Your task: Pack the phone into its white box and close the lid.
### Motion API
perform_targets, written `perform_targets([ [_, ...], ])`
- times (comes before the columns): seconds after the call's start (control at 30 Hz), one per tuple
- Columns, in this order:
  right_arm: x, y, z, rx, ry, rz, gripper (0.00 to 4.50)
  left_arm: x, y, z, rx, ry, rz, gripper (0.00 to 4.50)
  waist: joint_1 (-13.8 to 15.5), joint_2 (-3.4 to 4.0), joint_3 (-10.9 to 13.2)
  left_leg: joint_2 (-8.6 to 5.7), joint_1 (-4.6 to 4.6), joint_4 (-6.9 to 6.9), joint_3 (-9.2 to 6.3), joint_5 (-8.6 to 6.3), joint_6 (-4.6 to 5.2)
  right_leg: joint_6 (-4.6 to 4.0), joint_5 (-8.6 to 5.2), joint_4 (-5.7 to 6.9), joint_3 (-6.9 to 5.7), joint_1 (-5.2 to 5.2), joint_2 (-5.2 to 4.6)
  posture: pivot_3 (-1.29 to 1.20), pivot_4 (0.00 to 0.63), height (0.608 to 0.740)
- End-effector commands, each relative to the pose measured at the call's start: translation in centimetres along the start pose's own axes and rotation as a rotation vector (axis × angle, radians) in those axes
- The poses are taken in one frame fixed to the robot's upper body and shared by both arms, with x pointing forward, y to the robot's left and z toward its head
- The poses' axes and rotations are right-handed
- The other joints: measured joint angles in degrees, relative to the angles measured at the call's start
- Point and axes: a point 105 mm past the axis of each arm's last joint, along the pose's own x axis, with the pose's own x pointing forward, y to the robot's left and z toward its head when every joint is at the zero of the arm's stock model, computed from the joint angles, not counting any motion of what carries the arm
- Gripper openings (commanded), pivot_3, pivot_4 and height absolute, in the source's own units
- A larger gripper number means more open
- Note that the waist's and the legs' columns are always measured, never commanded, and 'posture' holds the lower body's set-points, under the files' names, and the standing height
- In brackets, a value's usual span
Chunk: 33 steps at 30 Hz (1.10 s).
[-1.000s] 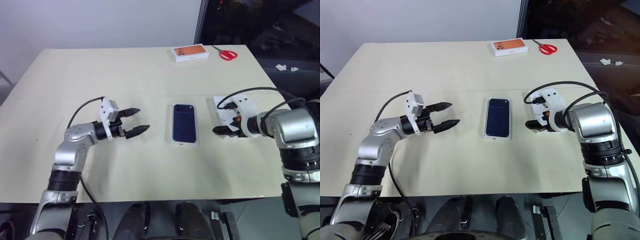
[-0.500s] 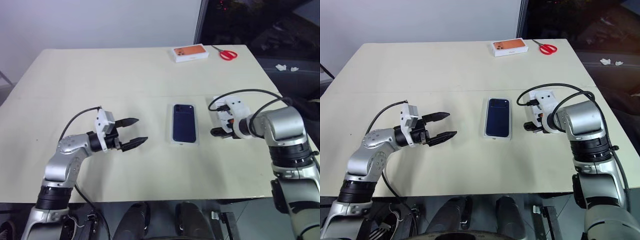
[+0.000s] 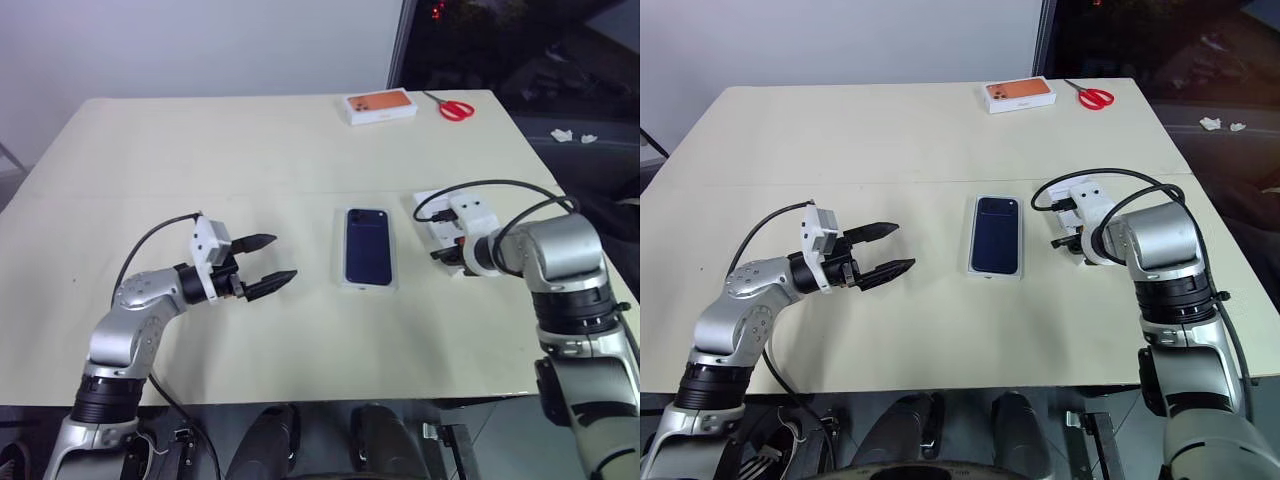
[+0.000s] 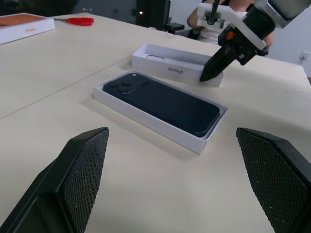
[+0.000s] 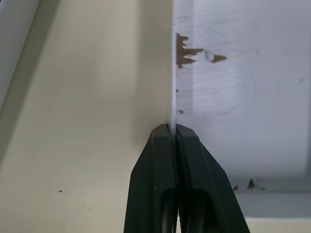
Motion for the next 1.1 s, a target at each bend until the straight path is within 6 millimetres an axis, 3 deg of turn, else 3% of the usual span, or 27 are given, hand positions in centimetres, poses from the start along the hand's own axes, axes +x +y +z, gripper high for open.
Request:
perform_targets([
  [0.03, -1.6, 0.8, 3.8, 0.09, -0.166, 0.078, 0.03, 0.0, 0.0, 1.6, 0.036, -0.043, 0.001, 4.44, -0.06, 0.02, 0.01, 0.0, 0.0, 0.0, 0.01, 0.0, 0.0, 0.0, 0.0, 0.0, 0.0, -0.01, 0.01, 0.0, 0.15, 0.74],
  [0.1, -2.6, 2.1, 6.0, 0.157, -0.266, 0.187, 0.03, -0.1, 0.2, 1.7, 0.036, -0.043, 0.013, 4.44, -0.23, 0.06, 0.04, 0.01, 0.0, -0.04, 0.04, 0.01, -0.01, 0.0, 0.0, 0.04, 0.04, -0.07, 0.04, 0.0, 0.15, 0.74],
  [0.17, -4.7, 4.8, 8.9, 0.178, -0.422, 0.388, 0.03, -0.4, 0.6, 2.1, 0.025, -0.057, 0.029, 4.44, -0.3, 0.08, 0.05, 0.03, 0.0, -0.08, 0.05, 0.03, -0.04, 0.0, 0.0, 0.07, 0.05, -0.11, 0.06, 0.0, 0.15, 0.74],
  [0.23, -6.4, 7.3, 10.2, 0.2, -0.494, 0.566, 0.03, -0.6, 1.0, 2.5, 0.018, -0.073, 0.045, 4.44, -0.16, 0.1, 0.06, 0.05, 0.0, -0.12, 0.05, 0.05, -0.07, 0.0, 0.0, 0.09, 0.06, -0.15, 0.09, 0.0, 0.15, 0.74],
  [0.33, -8.4, 12.1, 10.3, 0.255, -0.528, 0.939, 0.03, -0.7, 1.7, 3.6, 0.003, -0.112, 0.073, 4.44, -0.12, 0.08, 0.05, 0.06, 0.0, -0.13, 0.01, 0.05, -0.08, 0.0, 0.0, 0.09, 0.03, -0.14, 0.09, 0.0, 0.15, 0.74],
  [0.43, -9.0, 14.3, 10.6, 0.412, -0.54, 1.153, 0.03, -0.8, 2.2, 4.3, -0.017, -0.145, 0.098, 4.44, -0.13, 0.1, 0.05, 0.05, 0.0, -0.09, -0.01, 0.05, -0.07, -0.01, 0.01, 0.12, 0.03, -0.11, 0.07, 0.0, 0.15, 0.74],
  [0.6, -8.5, 16.2, 9.5, 0.482, -0.49, 1.221, 0.03, -1.0, 2.8, 5.0, -0.02, -0.174, 0.131, 4.44, 0.05, 0.12, 0.06, -0.03, 0.0, -0.09, 0.0, 0.05, -0.08, -0.02, 0.01, 0.16, 0.05, -0.14, 0.02, 0.0, 0.15, 0.74],
  [0.77, -7.6, 18.2, 7.1, 0.507, -0.387, 1.318, 0.03, -1.0, 3.0, 5.1, -0.016, -0.183, 0.156, 4.44, -0.4, 0.2, 0.09, 0.02, 0.0, -0.14, 0.03, 0.07, -0.09, -0.02, 0.01, 0.2, 0.08, -0.19, 0.07, 0.0, 0.15, 0.74],
  [0.9, -5.9, 20.1, 5.1, 0.585, -0.27, 1.353, 0.03, -1.2, 2.6, 4.0, -0.014, -0.151, 0.171, 4.44, -0.91, 0.22, 0.08, 0.06, -0.02, -0.16, 0.12, 0.1, -0.11, -0.02, 0.0, 0.32, 0.16, -0.31, 0.11, 0.0, 0.15, 0.74],
  [1.1, -5.1, 20.0, 5.2, 0.659, -0.245, 1.337, 0.03, -0.7, 2.3, 3.0, -0.048, -0.143, 0.184, 4.44, -1.37, 0.22, 0.08, 0.04, -0.03, -0.15, 0.11, 0.1, -0.11, -0.02, 0.0, 0.31, 0.15, -0.3, 0.09, 0.0, 0.15, 0.74],
])
